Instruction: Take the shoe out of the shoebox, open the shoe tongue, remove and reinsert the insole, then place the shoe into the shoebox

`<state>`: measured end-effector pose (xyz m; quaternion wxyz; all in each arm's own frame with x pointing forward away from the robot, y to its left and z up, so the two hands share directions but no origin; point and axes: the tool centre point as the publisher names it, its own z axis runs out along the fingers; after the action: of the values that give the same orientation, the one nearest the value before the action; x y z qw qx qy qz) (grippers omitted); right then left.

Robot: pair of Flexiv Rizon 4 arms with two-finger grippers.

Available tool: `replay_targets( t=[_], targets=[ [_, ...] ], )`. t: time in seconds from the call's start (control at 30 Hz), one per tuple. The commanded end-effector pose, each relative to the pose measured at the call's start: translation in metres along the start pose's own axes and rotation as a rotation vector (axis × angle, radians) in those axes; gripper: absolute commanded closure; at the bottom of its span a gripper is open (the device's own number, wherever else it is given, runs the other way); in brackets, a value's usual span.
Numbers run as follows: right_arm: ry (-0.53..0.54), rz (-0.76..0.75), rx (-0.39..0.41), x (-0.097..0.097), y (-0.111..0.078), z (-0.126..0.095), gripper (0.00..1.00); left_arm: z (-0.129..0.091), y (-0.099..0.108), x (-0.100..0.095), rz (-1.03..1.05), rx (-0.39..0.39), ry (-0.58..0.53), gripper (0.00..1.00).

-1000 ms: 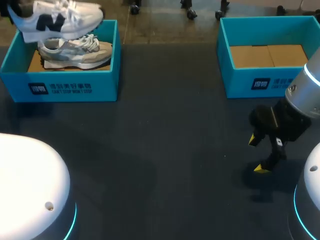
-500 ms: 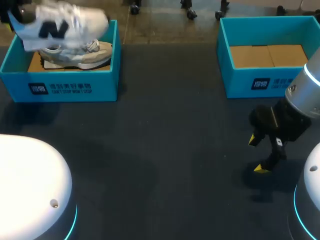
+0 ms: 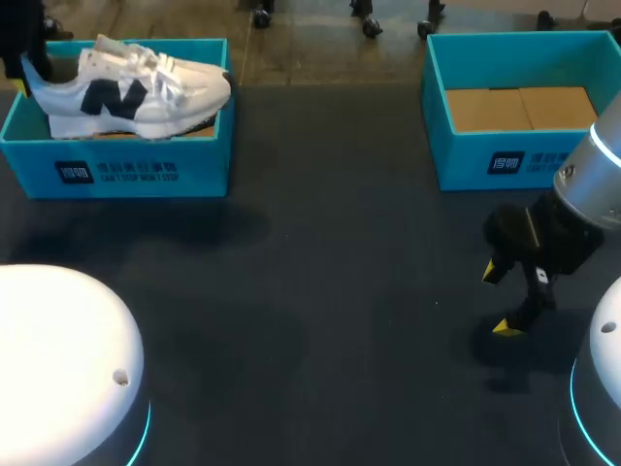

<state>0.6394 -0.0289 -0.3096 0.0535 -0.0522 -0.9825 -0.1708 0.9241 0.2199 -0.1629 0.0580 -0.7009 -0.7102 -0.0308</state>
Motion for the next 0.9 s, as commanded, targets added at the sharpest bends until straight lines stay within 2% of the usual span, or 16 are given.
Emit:
replay_targets(
  t=[0.03,0.23,0.37,0.87,0.9],
  targets=[
    [-0.001,0.001,0.003,0.001,0.0,0.0,0.0,0.006,-0.064,-0.018,0.001,-0.115,0.032,1.0],
    [-0.001,0.001,0.003,0.001,0.0,0.0,0.0,0.018,-0.11,-0.055,0.054,-0.076,0.029,1.0],
    [-0.001,0.001,0.003,0.001,0.0,0.0,0.0,0.023,-0.132,-0.076,0.067,-0.052,-0.015,1.0],
    [-0.001,0.001,0.003,0.001,0.0,0.0,0.0,0.023,-0.132,-0.076,0.067,-0.052,-0.015,1.0],
    [-0.001,0.001,0.003,0.001,0.0,0.0,0.0,0.032,-0.137,-0.083,0.083,-0.031,-0.011,1.0]
  ],
)
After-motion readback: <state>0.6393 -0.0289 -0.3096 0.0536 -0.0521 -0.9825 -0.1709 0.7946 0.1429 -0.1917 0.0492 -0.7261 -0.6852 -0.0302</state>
